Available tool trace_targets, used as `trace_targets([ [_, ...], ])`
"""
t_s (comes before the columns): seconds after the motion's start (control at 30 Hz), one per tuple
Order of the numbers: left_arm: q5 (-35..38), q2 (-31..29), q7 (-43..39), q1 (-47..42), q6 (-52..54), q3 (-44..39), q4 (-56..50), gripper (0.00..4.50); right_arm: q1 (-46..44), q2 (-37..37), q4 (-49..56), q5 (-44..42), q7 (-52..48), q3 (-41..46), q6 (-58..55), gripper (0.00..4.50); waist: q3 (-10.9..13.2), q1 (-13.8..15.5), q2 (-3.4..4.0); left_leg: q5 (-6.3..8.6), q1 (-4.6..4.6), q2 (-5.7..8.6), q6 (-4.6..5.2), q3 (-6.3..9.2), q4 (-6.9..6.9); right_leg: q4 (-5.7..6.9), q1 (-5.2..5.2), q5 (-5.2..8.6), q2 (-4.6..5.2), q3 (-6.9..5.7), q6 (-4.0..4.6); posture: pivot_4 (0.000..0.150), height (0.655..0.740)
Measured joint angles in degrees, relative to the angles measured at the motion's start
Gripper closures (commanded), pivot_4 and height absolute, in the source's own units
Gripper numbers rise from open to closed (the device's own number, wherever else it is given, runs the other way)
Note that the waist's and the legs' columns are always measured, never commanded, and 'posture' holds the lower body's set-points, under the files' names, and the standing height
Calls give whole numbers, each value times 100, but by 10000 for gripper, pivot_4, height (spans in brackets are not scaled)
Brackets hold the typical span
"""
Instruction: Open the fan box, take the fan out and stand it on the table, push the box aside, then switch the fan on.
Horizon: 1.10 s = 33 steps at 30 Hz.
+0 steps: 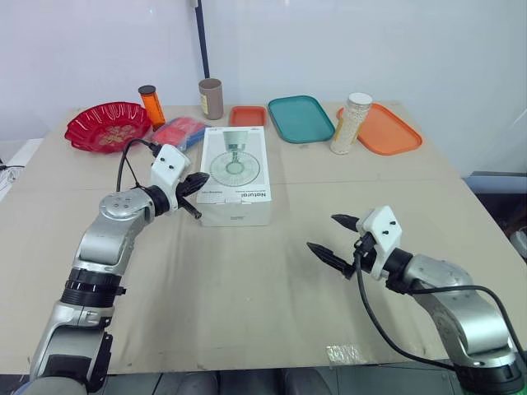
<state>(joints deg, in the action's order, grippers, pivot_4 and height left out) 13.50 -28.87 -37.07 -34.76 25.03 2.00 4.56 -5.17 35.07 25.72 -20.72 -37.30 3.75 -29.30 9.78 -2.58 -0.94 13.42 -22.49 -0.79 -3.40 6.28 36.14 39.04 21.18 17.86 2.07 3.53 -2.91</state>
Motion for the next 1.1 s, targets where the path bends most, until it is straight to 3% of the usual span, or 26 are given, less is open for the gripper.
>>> trace_targets([
  [0.2, 250, 273, -6, -381, 630, -106, 341, 44875, -6, -22, 1, 23, 11, -78, 0, 0, 0, 0, -1, 0, -5, 2, 0, 4, 9, 1, -1, 0, 1, -5, 0, 1500, 7400],
  [0.57, 104, 210, -162, -390, 670, 56, 394, 44875, -219, -54, 126, 21, 155, -202, -208, 0, -1, -4, 1, 0, -3, 0, 0, 5, 9, 5, 0, 1, -1, -4, -1, 1500, 7400],
  [0.9, 43, 173, -156, -398, 854, 54, 320, 44875, -1844, -53, 478, 424, 391, -1181, -939, 0, -4, -8, 6, -1, -2, 4, -2, 10, 11, 6, -2, 1, 3, -10, -2, 1500, 7400],
  [1.1, -16, 174, -158, -424, 852, 79, 335, 44875, -2662, -613, -269, 981, 622, -1933, -1041, 0, -5, -17, 8, -2, 0, 1, -3, 13, 11, 10, -1, -1, 0, -11, 2, 1500, 7400],
])
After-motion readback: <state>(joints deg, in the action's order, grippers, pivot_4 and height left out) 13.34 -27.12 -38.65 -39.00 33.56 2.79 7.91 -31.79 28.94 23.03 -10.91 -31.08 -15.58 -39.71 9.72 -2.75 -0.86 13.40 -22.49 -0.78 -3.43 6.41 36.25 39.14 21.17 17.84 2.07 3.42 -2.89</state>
